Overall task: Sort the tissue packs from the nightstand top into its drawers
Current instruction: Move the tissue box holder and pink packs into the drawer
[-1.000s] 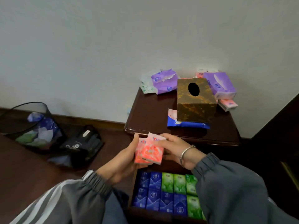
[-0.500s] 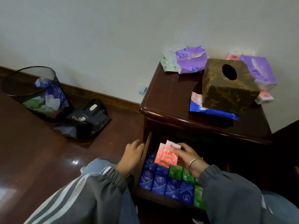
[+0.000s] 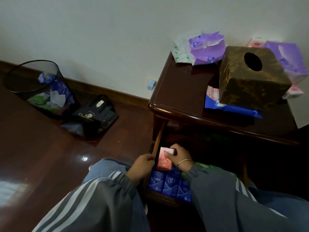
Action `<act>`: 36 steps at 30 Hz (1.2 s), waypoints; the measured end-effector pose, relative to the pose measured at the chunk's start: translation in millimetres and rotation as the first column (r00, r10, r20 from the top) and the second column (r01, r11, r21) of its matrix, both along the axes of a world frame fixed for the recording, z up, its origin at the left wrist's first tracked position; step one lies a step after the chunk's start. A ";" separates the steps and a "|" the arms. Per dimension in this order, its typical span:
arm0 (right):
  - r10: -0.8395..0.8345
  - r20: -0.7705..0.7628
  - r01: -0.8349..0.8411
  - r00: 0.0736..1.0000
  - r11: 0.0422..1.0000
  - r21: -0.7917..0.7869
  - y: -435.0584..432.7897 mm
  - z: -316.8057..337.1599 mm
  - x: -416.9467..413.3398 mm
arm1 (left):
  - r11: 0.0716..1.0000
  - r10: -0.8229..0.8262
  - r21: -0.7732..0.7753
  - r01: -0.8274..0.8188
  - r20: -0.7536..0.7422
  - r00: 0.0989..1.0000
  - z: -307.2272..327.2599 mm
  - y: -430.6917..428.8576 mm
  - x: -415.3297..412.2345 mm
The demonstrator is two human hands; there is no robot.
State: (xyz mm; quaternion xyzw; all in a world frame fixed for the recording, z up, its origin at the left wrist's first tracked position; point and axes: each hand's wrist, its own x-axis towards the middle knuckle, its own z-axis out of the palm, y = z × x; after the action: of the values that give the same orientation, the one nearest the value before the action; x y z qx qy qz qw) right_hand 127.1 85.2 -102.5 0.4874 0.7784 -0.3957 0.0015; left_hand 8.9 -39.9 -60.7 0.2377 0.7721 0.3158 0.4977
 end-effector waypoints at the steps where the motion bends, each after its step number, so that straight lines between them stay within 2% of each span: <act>1: -0.035 -0.046 0.032 0.998 0.998 -0.058 0.0 -1.1 3.5 | 1.000 0.005 -0.004 -0.005 -0.006 1.000 -0.9 0.4 0.2; 7: -0.107 -0.085 0.073 0.991 0.940 -0.334 -16.1 -14.1 15.9 | 1.000 0.026 -0.006 -0.026 -0.007 1.000 -3.9 -0.4 1.1; 13: -0.213 -0.140 0.180 0.967 0.959 -0.217 -10.3 8.5 22.5 | 0.999 -0.039 -0.016 0.038 -0.097 0.995 -7.6 -1.9 -1.5; 18: -0.371 -0.251 0.272 0.894 0.895 -0.353 -5.2 67.1 81.7 | 0.999 -0.039 0.016 0.046 -0.311 0.949 10.5 -3.7 1.8; 20: -0.434 -0.348 0.280 0.831 0.867 -0.412 -0.7 102.1 119.0 | 0.993 -0.074 0.064 0.104 -0.356 0.932 32.3 5.0 6.8; 24: -0.600 -0.494 0.345 0.629 0.786 -0.514 9.7 174.7 190.8 | 0.941 -0.183 0.194 0.279 -0.402 0.897 104.5 38.7 30.0; 28: -0.723 -0.556 0.410 0.410 0.691 -0.595 21.4 222.5 237.2 | 0.892 -0.036 0.378 0.249 -0.488 0.872 181.2 93.6 59.5; 30: -0.789 -0.548 0.404 0.277 0.614 -0.678 25.9 235.3 250.6 | 0.897 0.024 0.406 0.175 -0.441 0.897 208.3 127.3 73.7; 32: -0.833 -0.524 0.369 0.178 0.550 -0.749 28.0 243.1 258.6 | 0.929 0.044 0.356 0.099 -0.374 0.926 223.7 161.5 82.7; 33: -0.848 -0.508 0.363 0.152 0.526 -0.769 29.0 244.8 261.6 | 0.941 0.058 0.335 0.057 -0.322 0.945 227.9 177.6 84.6; 36: -0.867 -0.483 0.363 0.124 0.492 -0.791 30.5 244.4 269.5 | 0.943 0.123 0.316 -0.106 -0.035 0.992 231.2 222.9 85.8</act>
State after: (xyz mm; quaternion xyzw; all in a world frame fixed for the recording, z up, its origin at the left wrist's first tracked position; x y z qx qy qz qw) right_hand 396.6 115.7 141.8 0.4855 0.2376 -0.7196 -0.4359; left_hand 94.7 183.0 170.4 0.2769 0.7380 0.4559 0.4133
